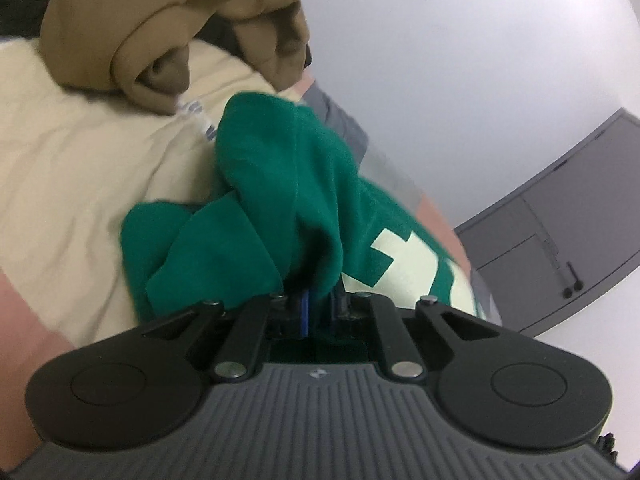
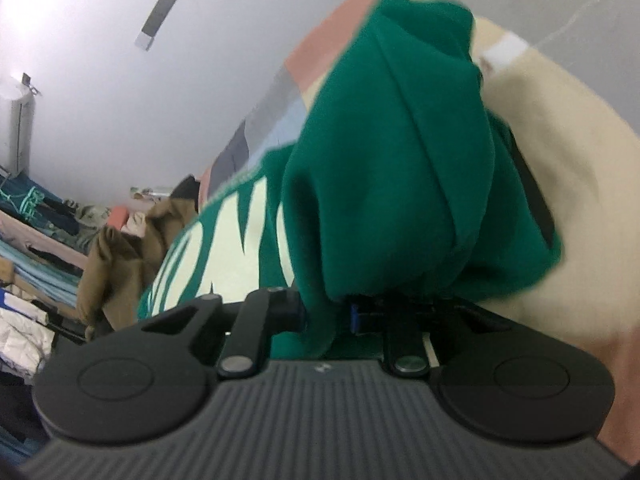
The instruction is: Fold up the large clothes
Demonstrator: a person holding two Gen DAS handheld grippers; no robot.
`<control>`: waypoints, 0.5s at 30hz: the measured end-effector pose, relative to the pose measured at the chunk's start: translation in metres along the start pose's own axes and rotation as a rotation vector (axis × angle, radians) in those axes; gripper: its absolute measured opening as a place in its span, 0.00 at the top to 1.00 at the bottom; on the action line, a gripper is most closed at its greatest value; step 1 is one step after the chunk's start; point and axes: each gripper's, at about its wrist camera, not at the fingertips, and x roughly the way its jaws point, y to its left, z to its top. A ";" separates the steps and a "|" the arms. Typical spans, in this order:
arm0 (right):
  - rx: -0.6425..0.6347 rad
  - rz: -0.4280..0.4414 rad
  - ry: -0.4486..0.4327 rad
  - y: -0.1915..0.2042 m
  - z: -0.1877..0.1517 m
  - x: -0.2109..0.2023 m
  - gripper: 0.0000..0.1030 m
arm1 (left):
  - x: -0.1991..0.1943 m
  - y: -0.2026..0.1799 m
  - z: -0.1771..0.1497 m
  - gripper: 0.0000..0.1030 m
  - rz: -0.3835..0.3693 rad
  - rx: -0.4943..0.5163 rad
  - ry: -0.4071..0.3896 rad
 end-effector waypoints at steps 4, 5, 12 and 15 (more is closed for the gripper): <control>0.018 -0.010 -0.004 -0.004 -0.003 -0.002 0.78 | -0.004 -0.001 -0.002 0.88 0.003 0.007 -0.007; 0.031 -0.006 -0.009 -0.003 -0.003 -0.002 0.77 | -0.008 -0.004 -0.003 0.88 0.003 0.023 -0.015; 0.231 0.069 0.003 -0.019 -0.015 -0.020 0.20 | -0.033 -0.006 -0.013 0.31 -0.092 -0.068 0.019; 0.268 0.083 0.032 -0.022 -0.022 -0.020 0.17 | -0.040 -0.005 -0.024 0.16 -0.094 -0.111 0.046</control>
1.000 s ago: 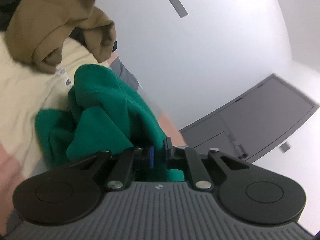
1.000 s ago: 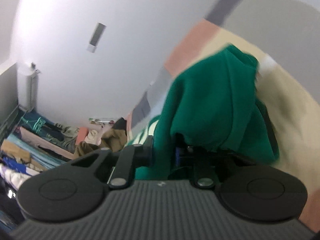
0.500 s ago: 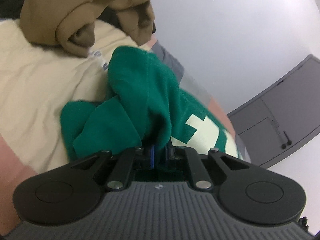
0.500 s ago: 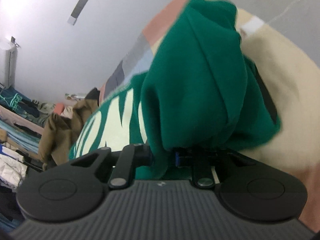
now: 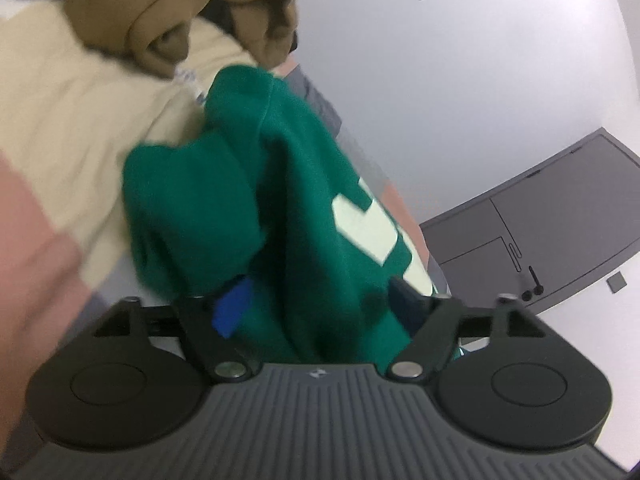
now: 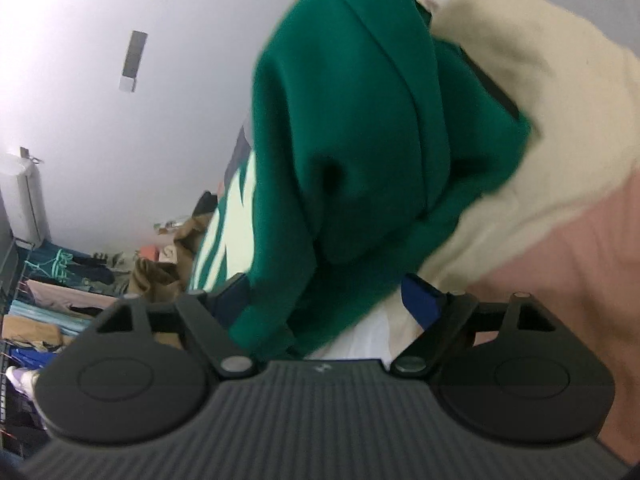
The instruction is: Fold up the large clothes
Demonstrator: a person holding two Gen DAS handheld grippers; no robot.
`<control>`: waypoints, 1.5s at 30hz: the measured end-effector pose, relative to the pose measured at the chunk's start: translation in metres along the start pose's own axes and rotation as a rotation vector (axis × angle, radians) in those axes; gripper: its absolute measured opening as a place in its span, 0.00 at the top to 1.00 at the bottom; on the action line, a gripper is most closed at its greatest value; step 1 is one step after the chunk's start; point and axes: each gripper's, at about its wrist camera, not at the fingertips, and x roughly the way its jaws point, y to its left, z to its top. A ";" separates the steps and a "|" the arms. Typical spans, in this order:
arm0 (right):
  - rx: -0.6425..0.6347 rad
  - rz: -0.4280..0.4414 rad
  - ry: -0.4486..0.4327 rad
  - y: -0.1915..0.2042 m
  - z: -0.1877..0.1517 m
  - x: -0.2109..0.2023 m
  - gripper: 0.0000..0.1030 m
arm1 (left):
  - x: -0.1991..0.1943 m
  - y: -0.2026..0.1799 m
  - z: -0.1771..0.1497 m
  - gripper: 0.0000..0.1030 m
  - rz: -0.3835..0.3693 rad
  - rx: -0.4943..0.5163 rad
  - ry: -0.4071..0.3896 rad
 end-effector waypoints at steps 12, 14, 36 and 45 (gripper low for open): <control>0.116 0.003 -0.095 -0.024 0.019 0.044 0.16 | 0.025 0.064 -0.013 0.00 -0.127 -0.464 -0.005; 0.105 0.018 -0.120 -0.023 0.016 0.044 0.16 | 0.030 0.069 -0.014 0.00 -0.143 -0.500 -0.029; 0.023 -0.014 -0.130 -0.006 0.004 0.055 0.20 | 0.047 0.061 0.003 0.00 -0.238 -0.470 -0.038; 0.021 -0.018 -0.131 -0.011 0.007 0.052 0.20 | 0.055 0.059 -0.001 0.00 -0.097 -0.462 -0.049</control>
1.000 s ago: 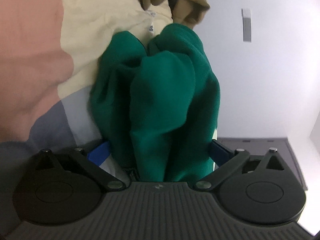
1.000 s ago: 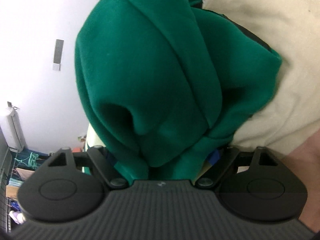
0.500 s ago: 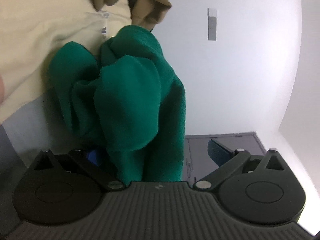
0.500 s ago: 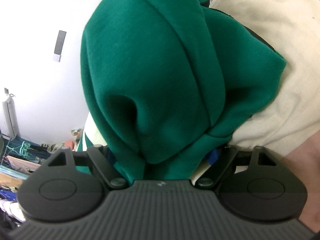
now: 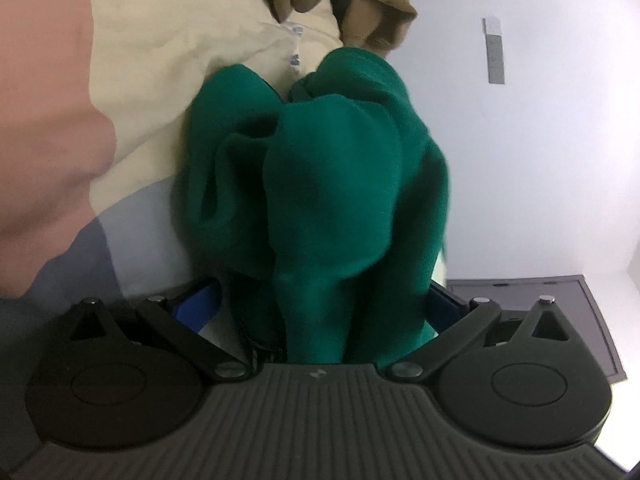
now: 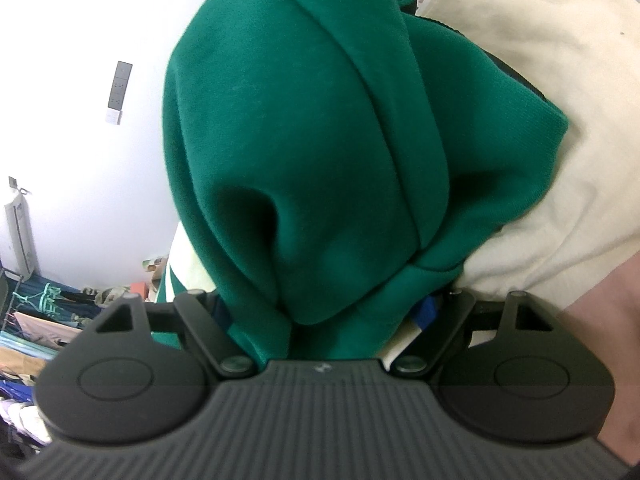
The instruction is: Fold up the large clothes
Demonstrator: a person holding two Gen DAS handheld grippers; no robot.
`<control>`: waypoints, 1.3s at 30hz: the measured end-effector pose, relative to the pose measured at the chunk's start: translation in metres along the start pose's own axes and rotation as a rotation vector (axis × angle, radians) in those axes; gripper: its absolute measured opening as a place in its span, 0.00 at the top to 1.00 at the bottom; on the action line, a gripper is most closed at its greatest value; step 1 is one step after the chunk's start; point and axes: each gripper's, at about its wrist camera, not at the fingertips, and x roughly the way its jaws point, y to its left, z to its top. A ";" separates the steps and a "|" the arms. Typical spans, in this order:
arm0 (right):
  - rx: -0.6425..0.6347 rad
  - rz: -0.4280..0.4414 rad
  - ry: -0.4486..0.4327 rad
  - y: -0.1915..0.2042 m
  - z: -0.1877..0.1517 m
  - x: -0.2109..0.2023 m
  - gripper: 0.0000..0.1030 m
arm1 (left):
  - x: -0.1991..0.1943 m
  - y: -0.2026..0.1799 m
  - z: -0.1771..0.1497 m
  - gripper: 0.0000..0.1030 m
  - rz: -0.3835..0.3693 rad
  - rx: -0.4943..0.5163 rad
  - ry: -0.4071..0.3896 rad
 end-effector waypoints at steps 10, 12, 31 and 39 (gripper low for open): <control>0.011 0.014 -0.004 -0.001 0.002 0.000 0.18 | 0.025 -0.001 0.026 0.00 -0.120 -0.039 -0.052; 0.036 0.032 -0.013 -0.002 0.004 -0.002 0.17 | 0.022 0.000 0.025 0.02 -0.130 -0.040 -0.059; 0.044 0.026 -0.100 0.008 0.025 0.034 0.18 | -0.002 -0.020 0.006 0.55 0.023 0.222 -0.084; -0.203 0.040 -0.068 0.033 0.036 0.020 0.55 | -0.011 -0.041 -0.010 0.61 0.049 0.364 -0.089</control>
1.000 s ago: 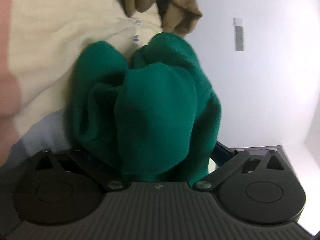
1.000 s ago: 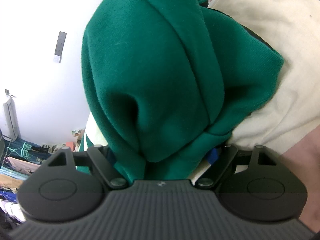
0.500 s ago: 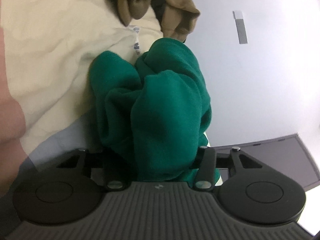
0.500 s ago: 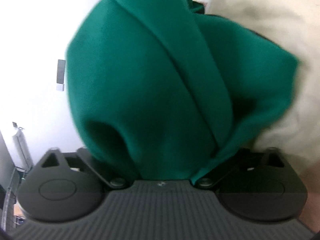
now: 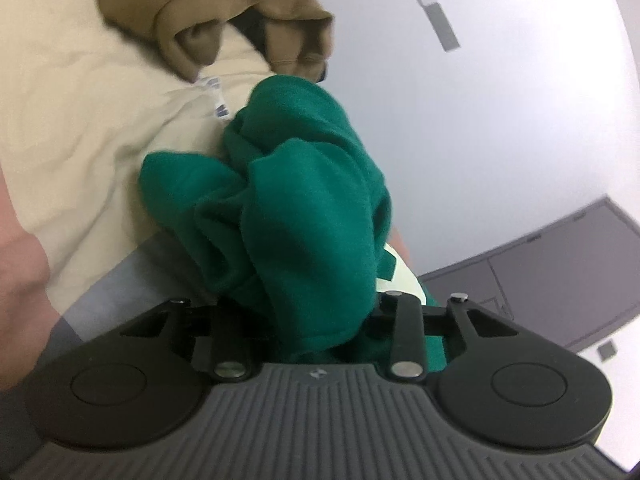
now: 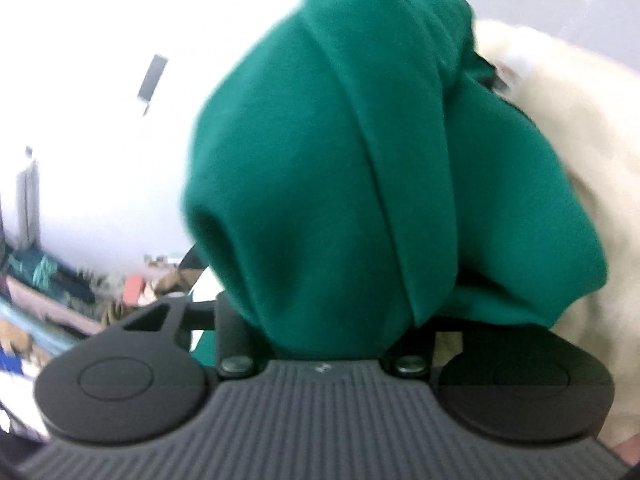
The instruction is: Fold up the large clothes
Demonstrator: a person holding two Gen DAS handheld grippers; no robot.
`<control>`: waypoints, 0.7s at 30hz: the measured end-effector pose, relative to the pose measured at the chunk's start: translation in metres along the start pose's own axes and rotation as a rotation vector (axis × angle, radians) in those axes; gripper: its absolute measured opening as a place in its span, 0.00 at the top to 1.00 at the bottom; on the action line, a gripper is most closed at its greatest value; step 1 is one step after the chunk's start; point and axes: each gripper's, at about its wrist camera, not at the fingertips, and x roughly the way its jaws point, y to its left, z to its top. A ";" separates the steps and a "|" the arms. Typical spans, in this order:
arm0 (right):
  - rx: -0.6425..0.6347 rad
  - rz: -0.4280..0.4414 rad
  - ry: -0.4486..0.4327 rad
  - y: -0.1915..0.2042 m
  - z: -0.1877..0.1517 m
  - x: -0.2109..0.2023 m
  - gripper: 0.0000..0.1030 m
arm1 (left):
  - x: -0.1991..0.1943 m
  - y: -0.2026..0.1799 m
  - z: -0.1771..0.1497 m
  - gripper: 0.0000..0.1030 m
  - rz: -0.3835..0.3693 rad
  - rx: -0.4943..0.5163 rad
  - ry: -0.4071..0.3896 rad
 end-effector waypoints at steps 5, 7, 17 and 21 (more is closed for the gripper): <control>-0.118 0.033 0.006 0.019 0.008 -0.022 0.60 | -0.014 -0.013 -0.010 0.63 0.003 0.031 0.021; -0.146 0.054 0.007 0.025 0.010 -0.035 0.60 | -0.023 -0.021 -0.015 0.63 0.002 0.056 0.030; -0.221 0.120 -0.030 0.038 0.038 -0.106 0.61 | -0.049 -0.075 -0.048 0.65 -0.040 0.127 0.060; -0.266 0.145 -0.078 0.033 0.056 -0.138 0.61 | -0.048 -0.105 -0.069 0.66 -0.078 0.154 0.078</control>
